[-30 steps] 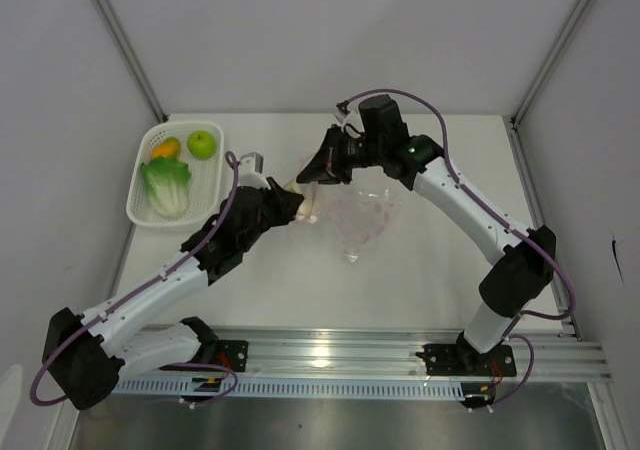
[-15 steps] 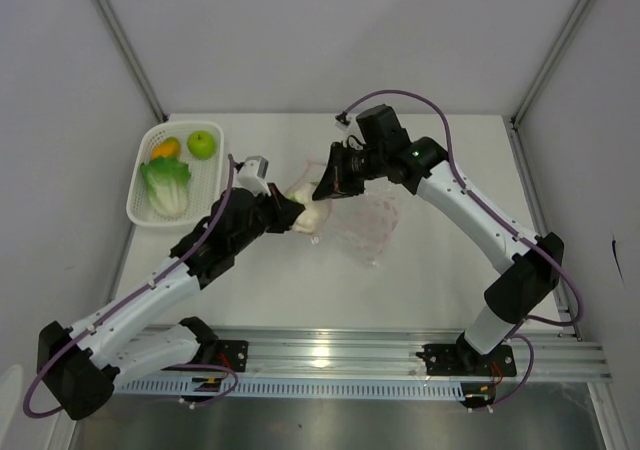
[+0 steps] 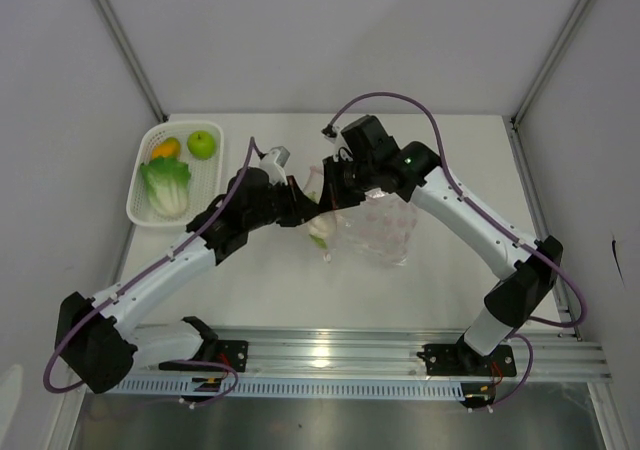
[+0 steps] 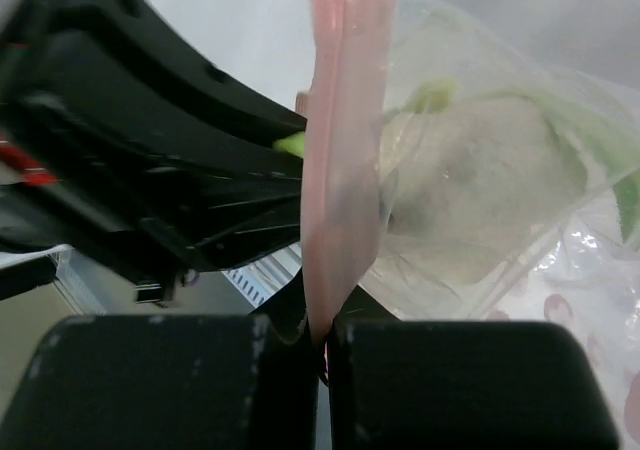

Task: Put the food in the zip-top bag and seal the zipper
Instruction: Place the fake vegetable in the zipper food storage bag.

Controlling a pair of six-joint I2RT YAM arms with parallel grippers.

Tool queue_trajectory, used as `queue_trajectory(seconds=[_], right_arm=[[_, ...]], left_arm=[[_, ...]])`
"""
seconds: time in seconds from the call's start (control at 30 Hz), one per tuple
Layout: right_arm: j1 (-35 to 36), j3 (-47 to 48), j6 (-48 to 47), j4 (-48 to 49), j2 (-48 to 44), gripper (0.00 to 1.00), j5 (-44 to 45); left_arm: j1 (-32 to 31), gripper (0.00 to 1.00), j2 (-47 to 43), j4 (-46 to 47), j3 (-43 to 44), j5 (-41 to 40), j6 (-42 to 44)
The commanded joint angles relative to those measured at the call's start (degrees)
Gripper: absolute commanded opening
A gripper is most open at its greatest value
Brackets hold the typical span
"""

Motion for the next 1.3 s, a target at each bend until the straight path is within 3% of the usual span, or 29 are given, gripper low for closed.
queue_trajectory(seconds=[0.0, 0.07, 0.1, 0.17, 0.23, 0.3, 0.37, 0.4, 0.67, 0.87, 1.07, 1.27], right_arm=[[0.7, 5.7, -0.8, 0.1, 0.7, 0.0, 2.1], [0.7, 7.6, -0.3, 0.5, 1.2, 0.0, 2.0], [0.7, 8.1, 0.0, 0.8, 1.4, 0.0, 1.5], [0.5, 8.8, 0.5, 0.9, 1.9, 0.0, 1.5], [0.2, 9.1, 0.5, 0.2, 2.2, 0.0, 2.1], [0.1, 8.4, 0.4, 0.0, 1.9, 0.0, 2.6], [-0.2, 7.0, 0.4, 0.4, 0.9, 0.0, 2.4], [-0.3, 6.3, 0.4, 0.7, 0.6, 0.0, 2.3], [-1.8, 2.5, -0.3, 0.8, -2.3, 0.0, 1.5], [-1.8, 1.1, -0.4, 0.9, -3.4, 0.0, 1.1], [-1.8, 1.0, -0.3, 0.9, -4.3, 0.0, 1.5], [-1.7, 1.1, 0.4, 1.5, -4.2, 0.0, 0.9]], left_arm=[[-0.2, 0.07, -0.3, 3.0, 0.7, 4.3, -5.7], [-0.4, 0.11, -0.6, 5.1, -1.0, 3.4, -10.8], [-0.3, 0.2, -1.1, 6.8, -3.4, 3.6, -13.2], [-0.4, 0.29, -3.1, 17.6, -6.3, 4.8, -19.2], [-0.5, 0.54, -3.9, 20.1, -9.1, 5.1, -20.9], [-0.4, 0.75, -2.6, 16.3, -5.3, 5.6, -17.9], [-0.5, 0.87, -2.1, 11.4, -3.6, 5.6, -14.7], [-0.6, 0.99, -2.6, 11.1, -3.3, 5.2, -13.9], [-6.6, 0.99, -16.0, 3.4, -5.3, -14.1, -2.5], [-6.7, 0.99, -20.6, -3.3, -5.4, -20.4, -0.1], [-6.7, 0.83, -18.1, -7.4, -5.8, -20.8, -0.8], [-6.7, 0.54, -17.0, -6.8, -8.7, -18.9, -2.0]])
